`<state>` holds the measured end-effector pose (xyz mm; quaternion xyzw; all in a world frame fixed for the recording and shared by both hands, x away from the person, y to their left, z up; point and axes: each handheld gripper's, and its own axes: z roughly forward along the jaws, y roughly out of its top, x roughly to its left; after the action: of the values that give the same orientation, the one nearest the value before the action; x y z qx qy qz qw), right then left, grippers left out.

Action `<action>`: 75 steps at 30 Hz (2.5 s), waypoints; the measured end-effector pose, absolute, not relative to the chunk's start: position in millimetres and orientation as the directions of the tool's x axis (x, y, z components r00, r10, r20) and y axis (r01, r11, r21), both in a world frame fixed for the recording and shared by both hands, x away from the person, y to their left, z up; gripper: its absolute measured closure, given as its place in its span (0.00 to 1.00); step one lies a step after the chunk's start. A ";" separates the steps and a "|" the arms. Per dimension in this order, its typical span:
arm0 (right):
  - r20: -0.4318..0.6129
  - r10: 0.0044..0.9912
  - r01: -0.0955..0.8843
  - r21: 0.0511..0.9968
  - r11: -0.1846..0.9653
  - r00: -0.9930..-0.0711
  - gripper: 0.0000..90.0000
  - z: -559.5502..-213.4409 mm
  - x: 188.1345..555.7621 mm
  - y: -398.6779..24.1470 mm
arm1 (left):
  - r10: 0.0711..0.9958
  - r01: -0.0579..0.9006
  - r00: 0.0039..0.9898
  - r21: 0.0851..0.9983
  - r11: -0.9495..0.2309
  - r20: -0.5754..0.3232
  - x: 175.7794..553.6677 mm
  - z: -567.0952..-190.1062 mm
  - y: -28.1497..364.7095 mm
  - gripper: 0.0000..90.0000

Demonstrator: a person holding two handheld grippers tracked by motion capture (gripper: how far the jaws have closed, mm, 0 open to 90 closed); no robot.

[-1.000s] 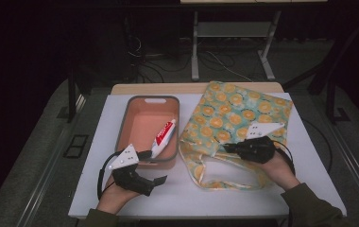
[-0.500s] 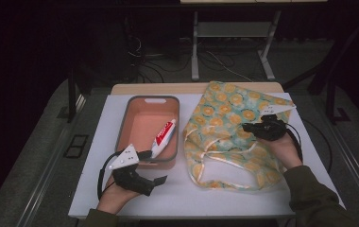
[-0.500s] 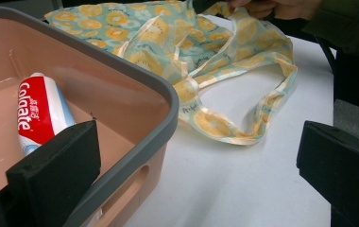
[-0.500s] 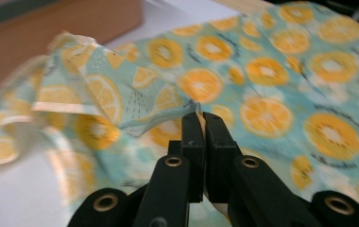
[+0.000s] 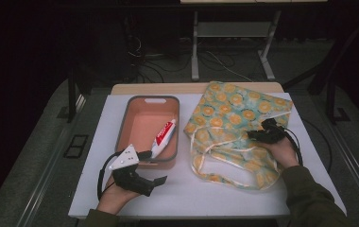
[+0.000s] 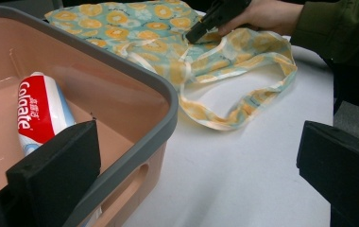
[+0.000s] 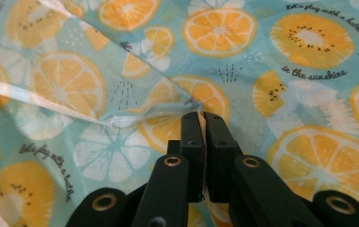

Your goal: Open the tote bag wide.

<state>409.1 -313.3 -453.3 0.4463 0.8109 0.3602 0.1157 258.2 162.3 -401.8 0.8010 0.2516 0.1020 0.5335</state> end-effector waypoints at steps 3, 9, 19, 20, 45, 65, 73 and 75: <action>0.143 0.807 0.646 0.685 0.337 -0.573 0.90 -452.7 408.9 -313.4 | 0.511 0.294 0.853 0.906 -0.305 -0.104 258.4 -402.0 162.3 0.00; 0.182 0.782 0.618 0.726 0.303 -0.597 0.56 -434.3 402.4 -309.1 | 0.511 0.294 0.853 0.906 -0.304 -0.106 258.2 -401.7 162.6 0.00; 0.106 0.683 0.479 0.789 0.384 -0.723 0.46 -383.2 355.8 -296.5 | 0.511 0.290 0.853 0.908 -0.301 -0.103 257.9 -401.2 163.0 0.00; 0.086 0.659 0.455 0.790 0.412 -0.747 0.46 -380.4 344.4 -292.9 | 0.512 0.290 0.853 0.908 -0.301 -0.103 257.9 -401.1 163.2 0.00; 0.011 0.556 0.446 0.610 0.655 -0.831 0.73 -439.9 316.3 -263.0 | 0.509 0.290 0.855 0.907 -0.305 -0.102 257.6 -401.3 161.7 0.00; 0.048 0.479 0.402 0.620 0.674 -0.877 0.99 -428.9 295.7 -254.5 | 0.500 0.270 0.861 0.920 -0.286 -0.098 274.8 -396.7 169.0 0.00; 0.091 0.342 0.327 0.591 0.737 -0.935 0.99 -434.1 257.6 -216.4 | 0.498 0.265 0.862 0.920 -0.287 -0.093 270.4 -397.1 167.6 0.00; 0.085 0.315 0.303 0.586 0.752 -0.945 0.98 -435.0 254.3 -208.9 | 0.498 0.265 0.862 0.920 -0.289 -0.092 270.2 -397.1 167.1 0.00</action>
<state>254.3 -208.9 -435.0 0.1652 0.9358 0.3113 0.0093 270.2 167.1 -397.1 0.7957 0.2397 0.1065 0.5459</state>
